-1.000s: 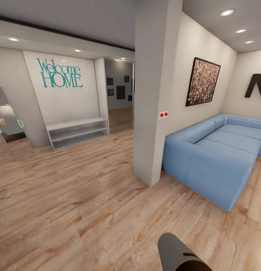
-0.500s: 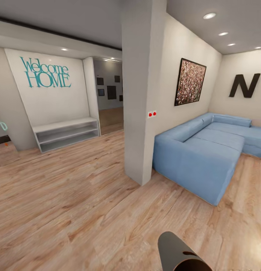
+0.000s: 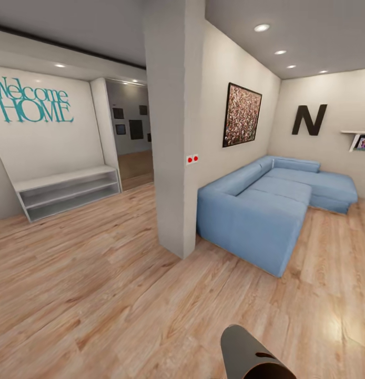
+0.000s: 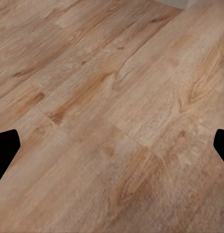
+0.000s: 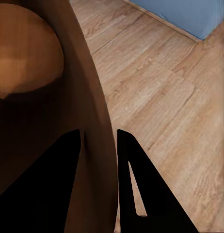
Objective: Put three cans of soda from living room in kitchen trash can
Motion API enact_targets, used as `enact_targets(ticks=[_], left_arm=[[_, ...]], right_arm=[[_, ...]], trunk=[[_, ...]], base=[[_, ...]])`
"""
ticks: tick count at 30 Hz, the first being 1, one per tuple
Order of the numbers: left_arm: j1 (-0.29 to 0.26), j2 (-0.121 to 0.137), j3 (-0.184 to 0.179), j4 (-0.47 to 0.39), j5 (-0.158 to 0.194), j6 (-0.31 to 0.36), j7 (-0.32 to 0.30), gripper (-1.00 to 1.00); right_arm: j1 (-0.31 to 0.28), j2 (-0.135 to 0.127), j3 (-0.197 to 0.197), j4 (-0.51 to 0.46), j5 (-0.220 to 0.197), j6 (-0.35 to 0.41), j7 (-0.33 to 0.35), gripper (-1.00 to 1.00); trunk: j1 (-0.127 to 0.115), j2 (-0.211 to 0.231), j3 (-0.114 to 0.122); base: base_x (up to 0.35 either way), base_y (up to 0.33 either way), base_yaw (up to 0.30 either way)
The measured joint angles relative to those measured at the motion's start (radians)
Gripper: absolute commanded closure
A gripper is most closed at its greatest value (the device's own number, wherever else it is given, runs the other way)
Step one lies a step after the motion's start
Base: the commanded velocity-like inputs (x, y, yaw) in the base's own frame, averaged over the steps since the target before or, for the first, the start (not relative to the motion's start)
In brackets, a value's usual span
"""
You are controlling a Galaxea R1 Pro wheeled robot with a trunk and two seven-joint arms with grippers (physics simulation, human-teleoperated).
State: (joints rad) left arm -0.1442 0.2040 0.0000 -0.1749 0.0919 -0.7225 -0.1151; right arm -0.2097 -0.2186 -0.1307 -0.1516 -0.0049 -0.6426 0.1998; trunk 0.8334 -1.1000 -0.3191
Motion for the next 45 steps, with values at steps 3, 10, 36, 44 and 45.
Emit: enact_targets(ticks=[3,10,36,44,45], left_arm=[[0.0,0.0,0.0,0.0,0.0,0.0,0.0,-1.0],[0.0,0.0,0.0,0.0,-0.001,0.0,0.0,-1.0],[0.0,0.001,0.0,0.0,-0.001,0.0,0.0,-1.0],[0.0,0.0,0.0,0.03,0.0,-0.001,0.0,-1.0],[0.0,0.0,0.0,0.033,0.0,-0.001,0.0,-1.0]], right_arm=[[0.0,0.0,-0.001,0.001,-0.001,0.0,0.0,1.0],[0.0,0.001,0.0,0.002,0.0,0.0,0.0,1.0],[0.0,0.001,0.0,0.002,0.001,-0.001,0.004,1.0],[0.0,0.001,0.0,0.002,0.001,-0.001,0.004,1.0],[0.0,0.001,0.0,0.002,0.001,-0.001,0.003,1.0]], trunk=[[0.0,0.0,0.0],[0.0,0.0,0.0],[0.0,0.0,0.0],[0.0,0.0,0.0],[0.0,0.0,0.0]], base=[[0.0,0.0,-0.246],[0.002,0.0,-0.246],[0.171,0.184,-0.246],[0.218,0.258,-0.246],[0.218,0.256,-0.246]])
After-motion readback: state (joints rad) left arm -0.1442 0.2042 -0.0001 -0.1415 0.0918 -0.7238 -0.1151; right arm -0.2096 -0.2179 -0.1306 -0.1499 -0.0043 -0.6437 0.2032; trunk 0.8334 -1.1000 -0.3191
